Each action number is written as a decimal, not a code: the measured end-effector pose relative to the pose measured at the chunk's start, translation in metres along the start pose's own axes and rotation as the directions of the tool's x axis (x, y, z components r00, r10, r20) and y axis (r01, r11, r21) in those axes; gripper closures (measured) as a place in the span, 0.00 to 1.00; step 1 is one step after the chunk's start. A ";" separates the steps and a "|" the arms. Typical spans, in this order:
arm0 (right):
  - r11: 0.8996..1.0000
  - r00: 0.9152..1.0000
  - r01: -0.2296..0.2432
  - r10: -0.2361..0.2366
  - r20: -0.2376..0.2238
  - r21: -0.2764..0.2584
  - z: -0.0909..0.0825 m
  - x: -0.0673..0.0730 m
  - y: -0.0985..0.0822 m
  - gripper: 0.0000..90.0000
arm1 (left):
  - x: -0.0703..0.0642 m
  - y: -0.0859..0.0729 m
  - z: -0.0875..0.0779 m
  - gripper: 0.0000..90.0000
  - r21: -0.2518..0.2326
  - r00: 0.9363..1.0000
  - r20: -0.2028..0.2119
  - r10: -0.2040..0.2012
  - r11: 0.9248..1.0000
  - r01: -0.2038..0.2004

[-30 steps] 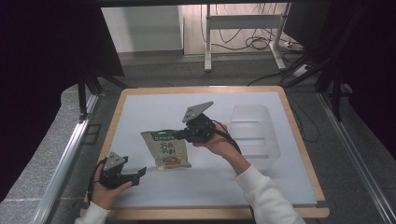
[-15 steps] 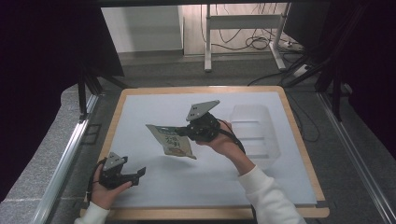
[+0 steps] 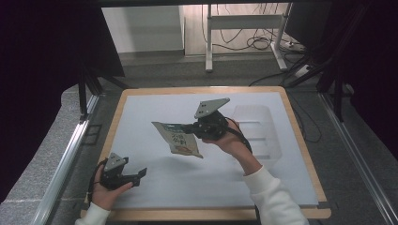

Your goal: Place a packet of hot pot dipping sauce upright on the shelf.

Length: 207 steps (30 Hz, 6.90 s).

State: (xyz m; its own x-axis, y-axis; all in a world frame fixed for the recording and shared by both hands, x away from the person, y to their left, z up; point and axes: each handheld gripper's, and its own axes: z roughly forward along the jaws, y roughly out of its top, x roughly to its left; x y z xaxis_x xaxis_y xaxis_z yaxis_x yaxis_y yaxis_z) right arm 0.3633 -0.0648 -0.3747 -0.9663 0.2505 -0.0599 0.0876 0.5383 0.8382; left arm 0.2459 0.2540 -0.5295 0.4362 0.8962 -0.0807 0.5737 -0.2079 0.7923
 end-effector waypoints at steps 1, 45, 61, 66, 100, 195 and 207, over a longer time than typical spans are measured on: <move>1.000 1.000 -0.004 0.004 0.002 -0.002 -0.001 0.000 0.000 1.00 | 0.000 0.000 0.000 0.15 0.000 1.000 0.000 0.001 1.000 -0.001; 0.994 0.997 -0.022 0.030 0.073 -0.105 -0.070 -0.006 -0.003 1.00 | -0.001 0.005 0.010 0.15 0.008 1.000 0.015 0.015 1.000 -0.015; 0.993 0.992 -0.026 0.039 0.117 -0.111 -0.101 -0.003 -0.011 1.00 | -0.001 0.005 0.011 0.15 0.013 1.000 0.014 0.017 1.000 -0.017; 0.993 0.990 -0.033 0.048 0.132 -0.112 -0.111 -0.004 -0.016 1.00 | -0.002 0.006 0.011 0.15 0.013 1.000 0.013 0.018 1.000 -0.018; 0.986 0.972 -0.077 0.106 0.208 -0.145 -0.157 -0.024 -0.038 1.00 | -0.001 0.006 0.010 0.15 0.011 1.000 0.011 0.018 1.000 -0.018; 0.984 0.943 -0.174 0.179 0.280 -0.045 -0.109 -0.037 -0.059 0.35 | -0.007 0.006 0.011 0.14 0.014 1.000 0.015 0.025 1.000 -0.025; 0.985 0.954 -0.172 0.169 0.246 -0.010 -0.070 -0.015 -0.054 0.33 | -0.010 0.007 0.012 0.14 0.008 0.999 0.032 0.043 0.999 -0.043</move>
State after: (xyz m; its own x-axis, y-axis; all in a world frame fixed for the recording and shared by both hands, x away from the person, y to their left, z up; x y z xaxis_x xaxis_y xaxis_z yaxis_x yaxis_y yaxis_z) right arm 0.3561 -0.1537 -0.3813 -0.8476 0.5284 -0.0492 0.2500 0.4793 0.8413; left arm 0.2541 0.2393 -0.5298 0.4822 0.8736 -0.0659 0.5596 -0.2492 0.7904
